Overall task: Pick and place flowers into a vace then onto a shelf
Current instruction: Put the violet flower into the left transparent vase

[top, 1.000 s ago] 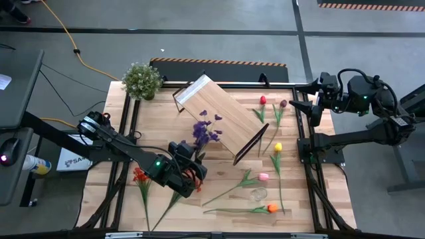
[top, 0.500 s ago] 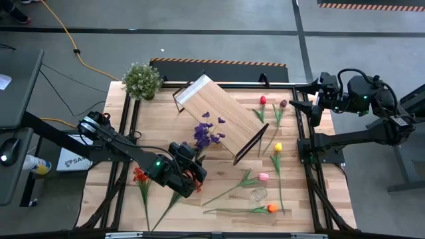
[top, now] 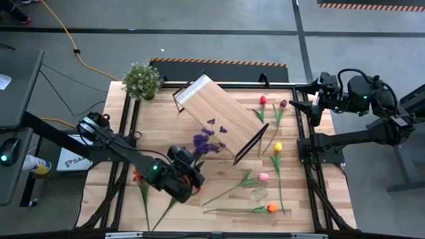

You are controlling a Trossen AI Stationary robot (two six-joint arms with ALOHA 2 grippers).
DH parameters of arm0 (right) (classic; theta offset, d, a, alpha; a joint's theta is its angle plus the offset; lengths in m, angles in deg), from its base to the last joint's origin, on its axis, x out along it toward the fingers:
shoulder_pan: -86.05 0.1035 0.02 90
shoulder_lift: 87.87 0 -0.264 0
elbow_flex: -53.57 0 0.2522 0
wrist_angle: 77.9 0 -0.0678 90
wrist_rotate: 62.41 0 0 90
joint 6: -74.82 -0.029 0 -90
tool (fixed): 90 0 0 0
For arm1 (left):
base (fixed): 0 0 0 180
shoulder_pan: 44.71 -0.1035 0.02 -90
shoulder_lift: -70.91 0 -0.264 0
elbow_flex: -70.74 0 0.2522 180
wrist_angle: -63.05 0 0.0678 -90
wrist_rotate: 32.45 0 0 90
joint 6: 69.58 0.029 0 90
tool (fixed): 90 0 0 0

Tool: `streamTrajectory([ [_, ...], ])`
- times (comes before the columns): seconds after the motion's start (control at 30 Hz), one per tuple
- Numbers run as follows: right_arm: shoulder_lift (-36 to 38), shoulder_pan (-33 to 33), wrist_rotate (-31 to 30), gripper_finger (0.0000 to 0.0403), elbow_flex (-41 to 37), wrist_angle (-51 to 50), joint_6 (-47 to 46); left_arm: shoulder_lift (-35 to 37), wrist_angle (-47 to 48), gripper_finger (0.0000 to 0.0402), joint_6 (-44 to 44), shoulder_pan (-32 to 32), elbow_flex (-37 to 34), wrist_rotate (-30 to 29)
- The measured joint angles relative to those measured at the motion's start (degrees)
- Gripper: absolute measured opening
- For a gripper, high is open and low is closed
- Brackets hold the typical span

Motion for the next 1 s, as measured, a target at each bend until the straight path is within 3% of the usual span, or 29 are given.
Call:
streamTrajectory([
  [1.0,0.0,0.0,1.0,0.0303,0.0,0.0,-0.7,0.0,6.9,0.0239,-4.7,1.8,0.0,1.0],
])
